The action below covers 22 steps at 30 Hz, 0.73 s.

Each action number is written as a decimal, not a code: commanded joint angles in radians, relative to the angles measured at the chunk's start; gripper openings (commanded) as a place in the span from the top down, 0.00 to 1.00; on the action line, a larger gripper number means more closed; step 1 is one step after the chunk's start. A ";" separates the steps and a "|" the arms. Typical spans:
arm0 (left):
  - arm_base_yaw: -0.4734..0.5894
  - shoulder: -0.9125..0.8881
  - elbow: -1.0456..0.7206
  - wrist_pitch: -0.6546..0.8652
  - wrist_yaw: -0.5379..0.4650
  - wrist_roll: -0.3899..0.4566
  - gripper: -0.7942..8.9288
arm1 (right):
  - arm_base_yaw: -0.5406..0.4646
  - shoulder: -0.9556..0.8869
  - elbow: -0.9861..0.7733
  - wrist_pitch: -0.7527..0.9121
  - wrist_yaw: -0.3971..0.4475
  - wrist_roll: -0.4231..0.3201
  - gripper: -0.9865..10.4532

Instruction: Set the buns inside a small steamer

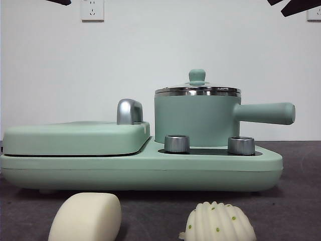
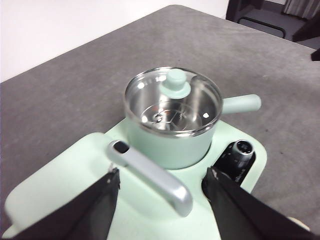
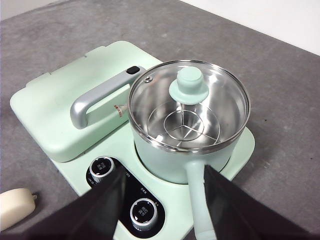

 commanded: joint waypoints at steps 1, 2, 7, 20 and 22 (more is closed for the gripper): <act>-0.024 0.032 0.025 0.043 0.006 0.006 0.63 | 0.004 0.002 0.021 0.007 0.002 -0.008 0.69; -0.035 0.048 0.025 0.060 0.006 -0.001 0.63 | 0.004 0.002 0.021 0.007 0.002 -0.008 0.69; -0.103 0.161 0.025 0.190 0.005 -0.077 0.63 | 0.004 0.003 0.021 0.009 0.002 -0.008 0.69; -0.273 0.519 0.032 0.699 -0.165 -0.160 0.63 | 0.003 0.004 0.021 0.010 0.048 -0.008 0.69; -0.293 0.562 0.046 0.738 -0.178 -0.161 0.63 | 0.003 0.004 0.021 0.010 0.048 -0.008 0.69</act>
